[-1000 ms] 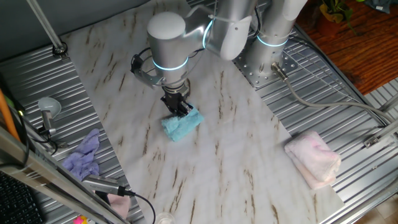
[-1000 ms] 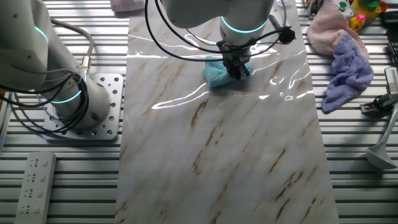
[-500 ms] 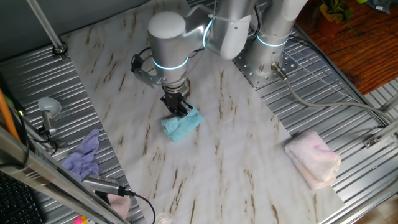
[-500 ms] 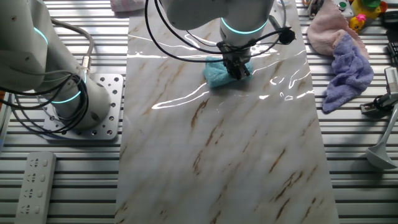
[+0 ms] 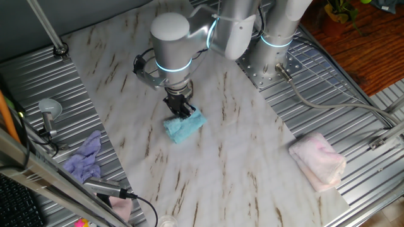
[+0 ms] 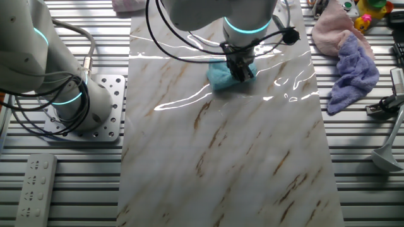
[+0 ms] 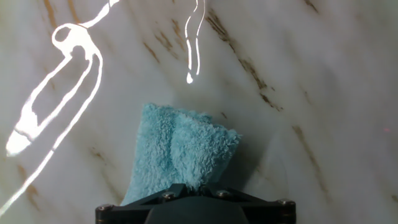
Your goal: Clean the table with a cloth
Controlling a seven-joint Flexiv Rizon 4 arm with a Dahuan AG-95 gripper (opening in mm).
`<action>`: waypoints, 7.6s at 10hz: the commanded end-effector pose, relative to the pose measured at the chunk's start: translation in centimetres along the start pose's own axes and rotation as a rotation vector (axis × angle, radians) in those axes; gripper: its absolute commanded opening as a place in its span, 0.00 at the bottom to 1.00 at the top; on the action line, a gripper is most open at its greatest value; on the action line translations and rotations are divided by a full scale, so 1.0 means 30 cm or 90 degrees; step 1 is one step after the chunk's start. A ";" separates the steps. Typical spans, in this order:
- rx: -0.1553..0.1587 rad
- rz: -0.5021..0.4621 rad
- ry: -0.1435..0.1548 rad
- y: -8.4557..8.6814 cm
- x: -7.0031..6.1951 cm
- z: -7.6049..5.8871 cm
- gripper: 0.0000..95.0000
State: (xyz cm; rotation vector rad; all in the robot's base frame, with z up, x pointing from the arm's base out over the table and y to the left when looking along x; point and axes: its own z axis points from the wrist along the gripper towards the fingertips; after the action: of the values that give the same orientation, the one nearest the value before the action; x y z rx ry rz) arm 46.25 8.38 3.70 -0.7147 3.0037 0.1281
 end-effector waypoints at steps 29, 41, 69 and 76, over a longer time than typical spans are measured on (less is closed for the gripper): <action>-0.014 -0.136 0.016 -0.152 0.070 -0.038 0.00; -0.013 -0.138 -0.008 -0.298 0.042 -0.037 0.00; 0.025 -0.117 0.021 -0.510 0.207 -0.091 0.00; 0.025 -0.121 0.021 -0.510 0.207 -0.093 0.00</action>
State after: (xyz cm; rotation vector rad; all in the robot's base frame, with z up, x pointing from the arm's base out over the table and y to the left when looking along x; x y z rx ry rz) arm 47.54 -8.23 5.02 -1.0008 2.9388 0.0527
